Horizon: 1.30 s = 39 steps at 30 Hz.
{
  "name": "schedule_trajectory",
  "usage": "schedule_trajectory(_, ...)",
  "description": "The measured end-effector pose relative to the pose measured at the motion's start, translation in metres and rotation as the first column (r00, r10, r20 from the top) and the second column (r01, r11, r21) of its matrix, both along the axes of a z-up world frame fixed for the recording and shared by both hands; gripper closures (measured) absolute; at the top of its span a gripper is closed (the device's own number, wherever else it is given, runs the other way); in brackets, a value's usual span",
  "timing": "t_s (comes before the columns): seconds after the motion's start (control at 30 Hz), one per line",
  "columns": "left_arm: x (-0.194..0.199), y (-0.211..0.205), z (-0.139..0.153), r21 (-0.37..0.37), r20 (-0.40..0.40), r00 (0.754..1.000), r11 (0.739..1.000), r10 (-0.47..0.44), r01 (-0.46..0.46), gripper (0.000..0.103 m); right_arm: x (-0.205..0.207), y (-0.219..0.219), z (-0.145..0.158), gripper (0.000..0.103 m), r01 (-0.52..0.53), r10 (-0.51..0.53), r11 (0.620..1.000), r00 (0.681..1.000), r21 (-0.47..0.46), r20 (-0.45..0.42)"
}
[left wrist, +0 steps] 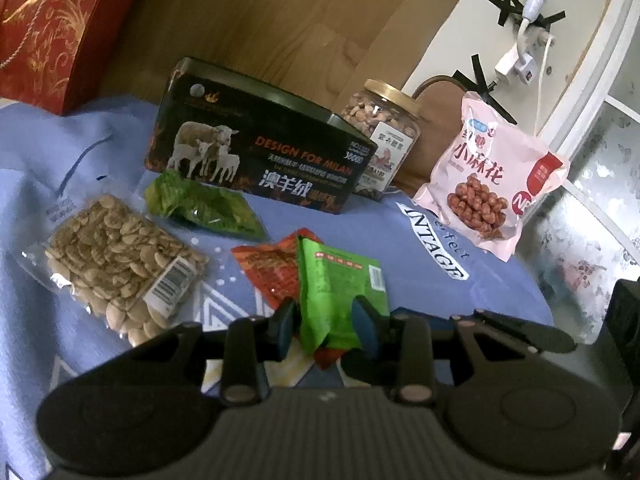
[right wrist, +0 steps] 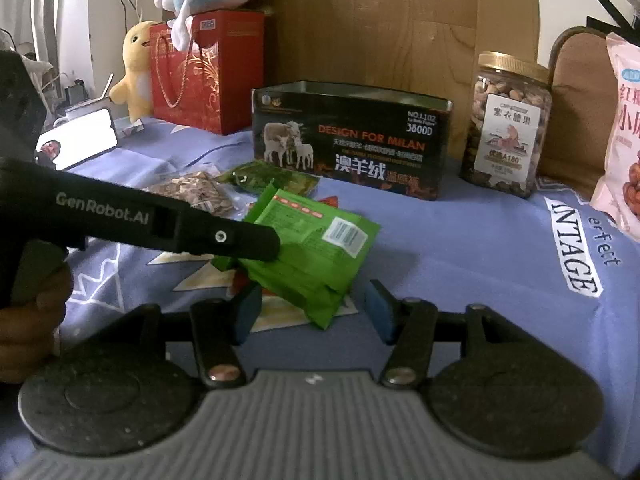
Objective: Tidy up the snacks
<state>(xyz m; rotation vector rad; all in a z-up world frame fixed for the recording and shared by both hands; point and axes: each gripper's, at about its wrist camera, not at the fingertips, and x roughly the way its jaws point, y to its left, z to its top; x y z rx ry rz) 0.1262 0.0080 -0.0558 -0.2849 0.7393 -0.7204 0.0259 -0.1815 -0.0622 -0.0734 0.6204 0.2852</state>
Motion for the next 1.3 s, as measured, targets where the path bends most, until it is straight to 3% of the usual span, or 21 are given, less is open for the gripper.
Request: schedule_trajectory(1.3, -0.0016, -0.0028, 0.0007, 0.028, 0.031, 0.999, 1.000, -0.011, 0.010, 0.068, -0.0017, -0.0003, 0.0003, 0.042, 0.004, -0.004, 1.000, 1.000, -0.005, 0.005)
